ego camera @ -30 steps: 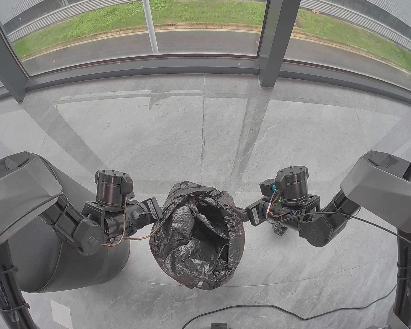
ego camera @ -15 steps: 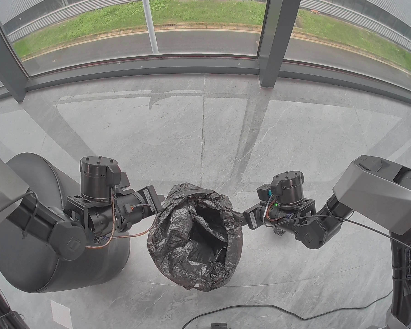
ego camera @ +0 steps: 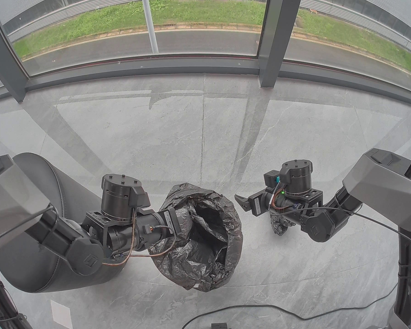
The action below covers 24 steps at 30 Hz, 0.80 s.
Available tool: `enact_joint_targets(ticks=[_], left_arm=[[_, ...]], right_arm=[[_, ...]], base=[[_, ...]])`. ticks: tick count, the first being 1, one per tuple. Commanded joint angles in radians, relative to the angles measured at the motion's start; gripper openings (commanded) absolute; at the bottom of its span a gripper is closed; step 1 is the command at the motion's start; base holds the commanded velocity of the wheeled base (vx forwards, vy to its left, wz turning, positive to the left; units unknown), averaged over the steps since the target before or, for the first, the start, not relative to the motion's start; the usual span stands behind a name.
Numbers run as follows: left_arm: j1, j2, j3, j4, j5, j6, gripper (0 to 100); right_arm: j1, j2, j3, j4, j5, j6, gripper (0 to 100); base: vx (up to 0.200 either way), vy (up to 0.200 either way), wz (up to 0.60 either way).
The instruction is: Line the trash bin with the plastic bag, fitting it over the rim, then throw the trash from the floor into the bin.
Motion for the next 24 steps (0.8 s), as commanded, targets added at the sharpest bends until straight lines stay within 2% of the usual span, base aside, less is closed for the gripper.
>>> enact_joint_targets(ticks=[1,8,18,24], left_arm=[[-0.004,0.093,-0.035,-0.002,0.006,-0.001,0],[0.038,0.151,-0.133,0.000,0.012,-0.001,0],[0.084,0.202,-0.181,0.003,0.012,0.002,0],[0.093,0.210,-0.213,0.000,0.045,0.004,0]], right_arm=[[-0.008,-0.047,0.001,-0.005,-0.001,0.021,100],[-0.014,-0.050,0.003,-0.007,0.000,0.030,100],[-0.014,-0.049,0.012,-0.027,0.000,0.030,100],[-0.015,-0.050,0.023,-0.027,0.000,0.030,100]], base=[[0.000,0.000,0.00],[0.000,0.000,0.00],[0.000,0.000,0.00],[0.000,0.000,0.00]])
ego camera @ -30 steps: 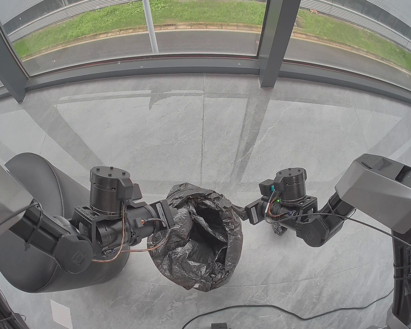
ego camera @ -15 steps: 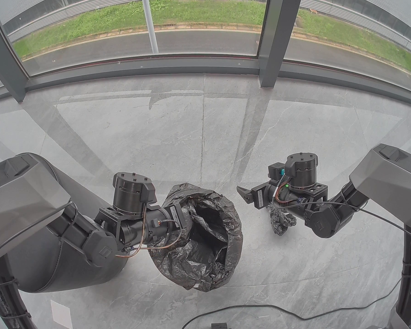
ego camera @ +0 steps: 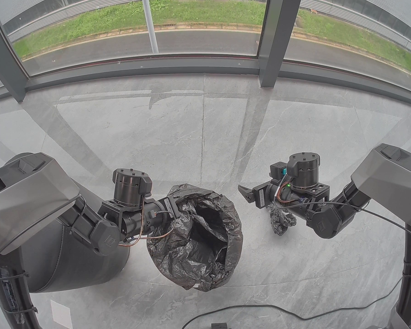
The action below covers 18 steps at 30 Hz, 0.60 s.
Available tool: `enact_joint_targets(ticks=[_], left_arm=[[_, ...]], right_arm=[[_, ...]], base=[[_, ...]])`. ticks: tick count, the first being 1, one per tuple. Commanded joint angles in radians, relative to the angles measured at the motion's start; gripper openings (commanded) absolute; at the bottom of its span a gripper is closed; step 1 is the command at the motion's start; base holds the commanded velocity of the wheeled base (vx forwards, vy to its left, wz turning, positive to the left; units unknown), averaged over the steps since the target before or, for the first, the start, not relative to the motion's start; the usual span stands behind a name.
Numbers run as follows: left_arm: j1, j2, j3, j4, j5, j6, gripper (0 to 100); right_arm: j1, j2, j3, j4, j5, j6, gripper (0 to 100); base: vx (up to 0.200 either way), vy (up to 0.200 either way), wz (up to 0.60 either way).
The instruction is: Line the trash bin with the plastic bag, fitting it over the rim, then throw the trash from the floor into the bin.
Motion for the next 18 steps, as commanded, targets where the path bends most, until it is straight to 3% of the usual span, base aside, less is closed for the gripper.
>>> enact_joint_targets(ticks=[1,18], left_arm=[[0.003,0.012,-0.022,-0.001,0.016,0.001,0],[0.020,0.013,-0.078,0.002,0.024,0.016,0]], right_arm=[[-0.001,-0.001,0.006,0.000,0.000,-0.001,100],[0.000,0.008,0.015,0.000,0.003,-0.001,100]], base=[[0.000,0.000,0.00],[0.000,0.000,0.00]])
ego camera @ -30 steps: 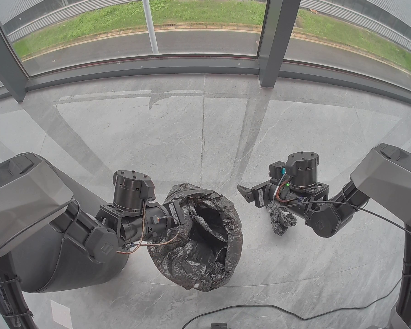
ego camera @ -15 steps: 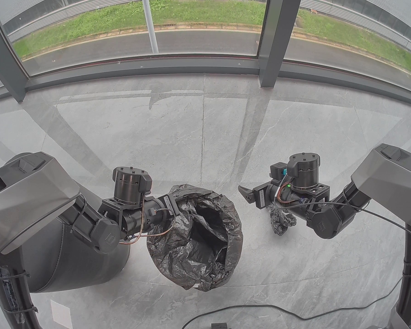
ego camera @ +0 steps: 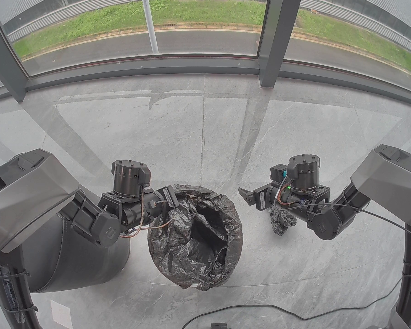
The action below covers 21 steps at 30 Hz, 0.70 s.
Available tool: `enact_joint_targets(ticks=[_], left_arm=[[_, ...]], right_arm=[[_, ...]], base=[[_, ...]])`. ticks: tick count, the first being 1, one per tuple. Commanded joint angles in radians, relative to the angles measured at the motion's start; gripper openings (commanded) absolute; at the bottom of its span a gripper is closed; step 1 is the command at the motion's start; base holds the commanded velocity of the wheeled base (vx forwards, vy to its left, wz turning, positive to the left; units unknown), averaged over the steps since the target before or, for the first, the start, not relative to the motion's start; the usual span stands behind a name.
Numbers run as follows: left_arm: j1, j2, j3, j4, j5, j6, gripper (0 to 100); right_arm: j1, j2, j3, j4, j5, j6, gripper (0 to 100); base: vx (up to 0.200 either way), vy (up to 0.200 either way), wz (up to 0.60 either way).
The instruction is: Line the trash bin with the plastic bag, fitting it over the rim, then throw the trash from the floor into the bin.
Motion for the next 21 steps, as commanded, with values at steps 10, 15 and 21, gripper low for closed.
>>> enact_joint_targets(ticks=[10,15,21], left_arm=[[0.043,0.022,-0.055,0.010,-0.002,0.015,0],[0.058,0.042,-0.050,0.003,-0.002,0.055,0],[0.063,0.065,-0.050,0.000,-0.002,0.055,0]], right_arm=[[0.002,0.008,0.013,-0.001,0.005,-0.001,100],[0.002,0.008,0.013,-0.001,0.006,-0.001,100],[0.003,0.010,0.011,-0.001,0.006,-0.001,100]], base=[[0.000,0.000,0.00],[0.000,0.000,0.00],[0.000,0.000,0.00]])
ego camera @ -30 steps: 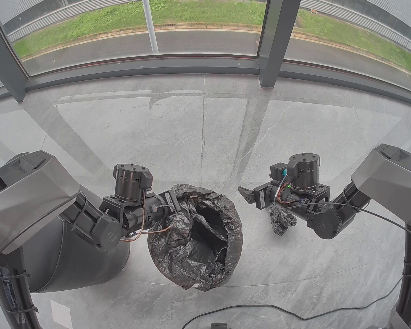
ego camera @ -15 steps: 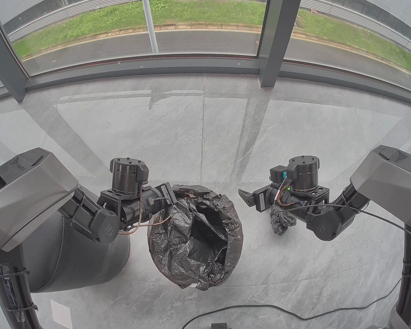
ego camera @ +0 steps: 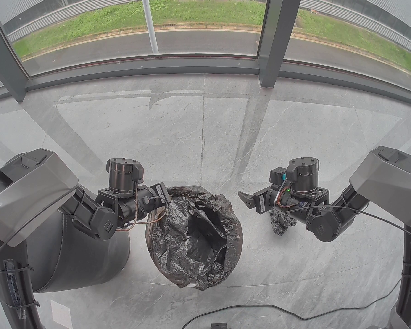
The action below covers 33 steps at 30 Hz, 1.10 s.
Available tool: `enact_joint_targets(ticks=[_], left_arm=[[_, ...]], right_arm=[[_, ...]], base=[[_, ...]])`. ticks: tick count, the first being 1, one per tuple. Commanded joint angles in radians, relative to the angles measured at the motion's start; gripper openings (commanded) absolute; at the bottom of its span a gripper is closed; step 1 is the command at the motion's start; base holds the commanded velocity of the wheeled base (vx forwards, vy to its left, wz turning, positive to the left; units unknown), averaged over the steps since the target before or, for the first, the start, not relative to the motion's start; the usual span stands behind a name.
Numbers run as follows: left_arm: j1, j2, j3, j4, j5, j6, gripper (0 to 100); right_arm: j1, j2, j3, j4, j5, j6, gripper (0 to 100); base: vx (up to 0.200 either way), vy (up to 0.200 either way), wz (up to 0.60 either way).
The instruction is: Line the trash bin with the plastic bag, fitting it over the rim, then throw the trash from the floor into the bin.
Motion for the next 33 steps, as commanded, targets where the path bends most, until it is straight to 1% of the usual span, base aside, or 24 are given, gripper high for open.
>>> enact_joint_targets(ticks=[1,15,33], left_arm=[[0.002,0.023,-0.001,-0.002,0.000,0.001,0],[0.002,0.070,0.034,-0.003,-0.011,-0.008,0],[0.002,0.089,0.033,-0.005,-0.012,-0.008,0]], right_arm=[[0.000,0.003,0.000,0.000,0.001,-0.001,100],[0.000,0.006,0.000,0.000,0.000,-0.001,100],[0.000,0.008,0.000,0.000,0.000,-0.001,100]], base=[[0.000,0.000,0.00],[0.000,0.000,0.00],[0.000,0.000,0.00]])
